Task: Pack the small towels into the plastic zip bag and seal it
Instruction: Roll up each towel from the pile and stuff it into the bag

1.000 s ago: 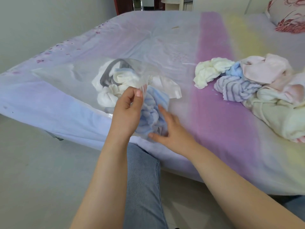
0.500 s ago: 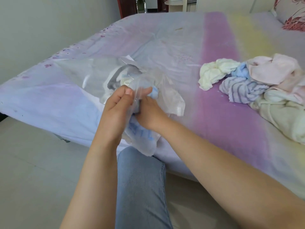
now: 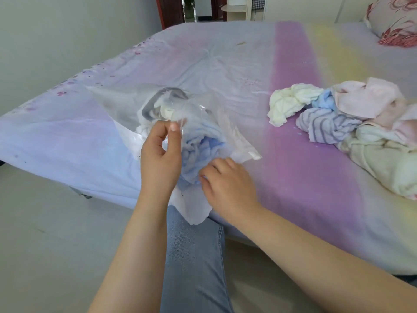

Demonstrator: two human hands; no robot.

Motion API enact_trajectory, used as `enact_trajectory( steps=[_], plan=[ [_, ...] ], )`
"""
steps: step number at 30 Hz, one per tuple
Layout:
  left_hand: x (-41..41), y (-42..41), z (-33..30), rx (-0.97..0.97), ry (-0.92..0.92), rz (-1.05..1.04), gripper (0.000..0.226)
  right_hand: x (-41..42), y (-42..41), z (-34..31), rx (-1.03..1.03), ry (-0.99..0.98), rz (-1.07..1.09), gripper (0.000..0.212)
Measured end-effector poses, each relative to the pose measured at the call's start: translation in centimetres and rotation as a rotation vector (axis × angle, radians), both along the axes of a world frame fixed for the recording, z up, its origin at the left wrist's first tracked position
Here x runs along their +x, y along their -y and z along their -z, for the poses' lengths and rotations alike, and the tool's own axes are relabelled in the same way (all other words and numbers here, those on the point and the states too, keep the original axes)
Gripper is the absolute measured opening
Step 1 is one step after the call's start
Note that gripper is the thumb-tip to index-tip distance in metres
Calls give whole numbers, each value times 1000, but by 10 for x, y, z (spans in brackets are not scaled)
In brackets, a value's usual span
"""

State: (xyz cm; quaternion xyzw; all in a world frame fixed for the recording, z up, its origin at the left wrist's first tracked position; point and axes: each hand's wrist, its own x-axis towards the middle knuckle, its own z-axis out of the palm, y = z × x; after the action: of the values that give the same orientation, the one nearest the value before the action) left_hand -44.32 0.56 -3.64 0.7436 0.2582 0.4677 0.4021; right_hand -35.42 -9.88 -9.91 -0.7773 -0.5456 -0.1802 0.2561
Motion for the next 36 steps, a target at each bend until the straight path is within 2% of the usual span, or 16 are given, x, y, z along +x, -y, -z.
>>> enact_trajectory(
  steps=[1, 2, 3, 5, 7, 9, 11, 14, 19, 22, 26, 29, 32, 34, 36],
  plan=[
    [-2, 1, 4, 60, -67, -55, 26, 7, 12, 3, 160, -15, 43, 13],
    [-4, 2, 9, 121, -156, -104, 26, 14, 21, 5, 242, -102, 95, 20],
    [-6, 2, 13, 183, -281, -130, 32, 21, 26, 7, 244, -248, 136, 32],
    [-12, 2, 24, 291, -611, -86, 64, 36, 26, 16, 74, -473, 180, 55],
    [-19, -2, 40, 369, -878, -42, 93, 47, 22, 29, -121, -422, 198, 63],
    [-22, -6, 59, 407, -989, -80, 97, 58, 17, 38, -206, -368, 256, 61],
    [-13, -9, 70, 368, -941, -95, 91, 67, 14, 40, -209, -493, 295, 60],
    [22, -14, 80, 302, -777, 23, 74, 78, 9, 30, -49, -716, 276, 57],
    [97, -31, 63, 204, -520, 252, 54, 123, 14, -1, 276, -695, 318, 35],
    [127, -24, 43, 146, -501, 305, 57, 158, 28, -7, 279, -736, 388, 33],
    [127, 11, 46, 89, -486, 363, 79, 176, 51, 8, 204, -865, 400, 39],
    [115, 33, 55, 138, -434, 255, 78, 174, 72, 19, 188, -982, 342, 47],
    [104, 51, 58, 140, -275, 82, 65, 172, 102, 24, 251, -792, 462, 42],
    [98, 61, 56, 124, -164, -22, 54, 168, 124, 23, 365, -528, 621, 37],
    [95, 70, 53, 194, -142, -96, 40, 171, 144, 22, 398, -292, 834, 39]
  ],
)
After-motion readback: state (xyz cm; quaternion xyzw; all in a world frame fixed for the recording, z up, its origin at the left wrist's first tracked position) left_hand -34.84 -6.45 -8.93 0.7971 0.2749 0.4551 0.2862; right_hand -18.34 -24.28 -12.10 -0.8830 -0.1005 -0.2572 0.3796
